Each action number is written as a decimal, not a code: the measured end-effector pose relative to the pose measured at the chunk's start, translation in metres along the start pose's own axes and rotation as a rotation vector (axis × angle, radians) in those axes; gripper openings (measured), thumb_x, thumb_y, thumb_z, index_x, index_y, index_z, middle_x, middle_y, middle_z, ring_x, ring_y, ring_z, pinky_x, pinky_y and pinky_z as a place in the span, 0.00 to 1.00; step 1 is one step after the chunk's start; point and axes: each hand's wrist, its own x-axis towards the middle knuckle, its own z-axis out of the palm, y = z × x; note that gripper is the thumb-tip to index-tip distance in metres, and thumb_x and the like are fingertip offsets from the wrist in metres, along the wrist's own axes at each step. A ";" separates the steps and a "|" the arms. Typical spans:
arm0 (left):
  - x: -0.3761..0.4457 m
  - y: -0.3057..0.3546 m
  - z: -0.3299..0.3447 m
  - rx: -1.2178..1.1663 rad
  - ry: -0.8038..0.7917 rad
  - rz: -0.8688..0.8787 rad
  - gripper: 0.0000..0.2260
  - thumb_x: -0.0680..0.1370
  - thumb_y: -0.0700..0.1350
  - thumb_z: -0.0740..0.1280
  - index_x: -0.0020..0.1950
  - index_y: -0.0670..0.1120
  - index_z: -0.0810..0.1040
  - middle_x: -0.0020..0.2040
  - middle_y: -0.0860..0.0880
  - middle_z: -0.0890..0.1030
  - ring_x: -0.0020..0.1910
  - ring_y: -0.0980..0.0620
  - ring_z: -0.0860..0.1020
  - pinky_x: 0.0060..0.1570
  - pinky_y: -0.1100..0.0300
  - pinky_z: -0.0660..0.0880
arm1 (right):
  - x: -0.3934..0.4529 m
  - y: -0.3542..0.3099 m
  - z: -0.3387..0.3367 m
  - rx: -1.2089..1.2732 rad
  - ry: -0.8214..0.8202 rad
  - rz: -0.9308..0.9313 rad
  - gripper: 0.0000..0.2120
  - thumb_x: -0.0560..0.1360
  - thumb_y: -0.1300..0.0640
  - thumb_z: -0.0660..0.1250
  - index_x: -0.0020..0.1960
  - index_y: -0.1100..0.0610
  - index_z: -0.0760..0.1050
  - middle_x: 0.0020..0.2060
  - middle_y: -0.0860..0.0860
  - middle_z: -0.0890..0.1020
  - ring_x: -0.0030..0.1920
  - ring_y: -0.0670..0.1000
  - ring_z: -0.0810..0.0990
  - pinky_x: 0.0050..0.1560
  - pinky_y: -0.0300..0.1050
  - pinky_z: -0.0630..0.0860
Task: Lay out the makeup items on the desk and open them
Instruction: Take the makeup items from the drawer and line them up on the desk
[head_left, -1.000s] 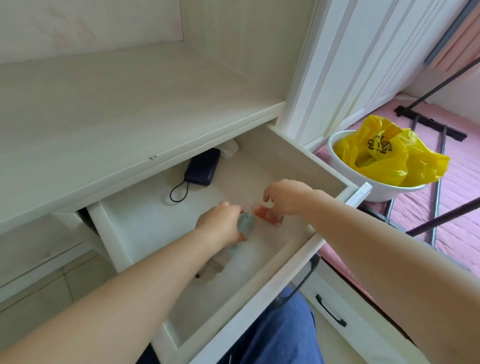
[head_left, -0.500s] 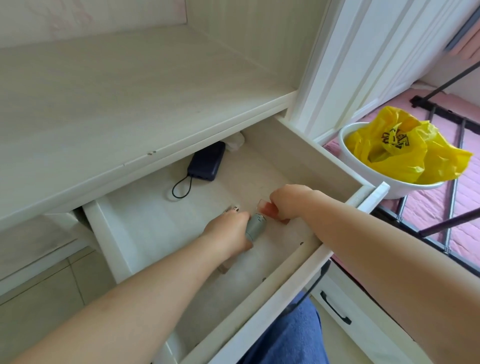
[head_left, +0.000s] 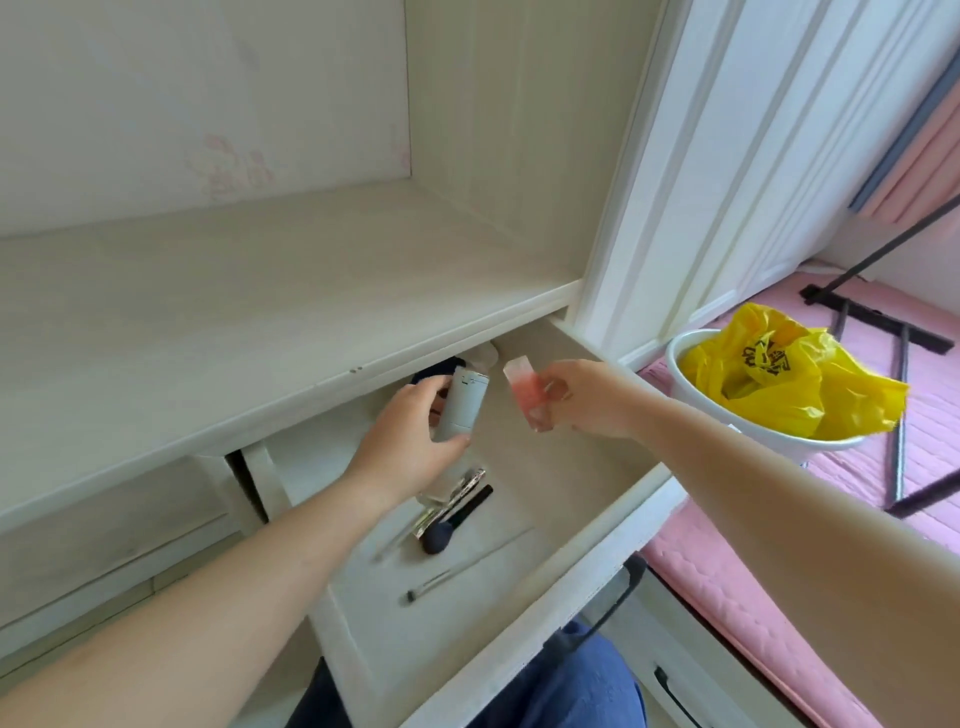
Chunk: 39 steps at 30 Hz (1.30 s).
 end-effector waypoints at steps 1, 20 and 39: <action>-0.003 0.003 -0.009 -0.048 0.034 0.008 0.24 0.71 0.44 0.73 0.65 0.51 0.71 0.51 0.55 0.77 0.49 0.55 0.78 0.53 0.55 0.76 | -0.003 -0.006 -0.004 0.032 0.022 -0.025 0.14 0.68 0.54 0.72 0.53 0.49 0.76 0.45 0.44 0.81 0.45 0.48 0.78 0.42 0.40 0.74; -0.079 -0.037 -0.233 -0.151 0.519 -0.029 0.24 0.72 0.42 0.72 0.66 0.52 0.70 0.54 0.54 0.76 0.47 0.61 0.79 0.42 0.70 0.71 | 0.025 -0.247 0.027 0.320 -0.007 -0.450 0.11 0.74 0.59 0.69 0.56 0.53 0.76 0.46 0.46 0.78 0.46 0.47 0.78 0.44 0.41 0.80; -0.128 -0.221 -0.428 0.003 0.968 -0.251 0.23 0.70 0.42 0.74 0.63 0.51 0.73 0.58 0.53 0.75 0.52 0.55 0.78 0.48 0.63 0.71 | 0.139 -0.511 0.186 0.527 -0.109 -0.578 0.11 0.73 0.57 0.69 0.55 0.53 0.76 0.41 0.44 0.78 0.43 0.50 0.78 0.52 0.53 0.80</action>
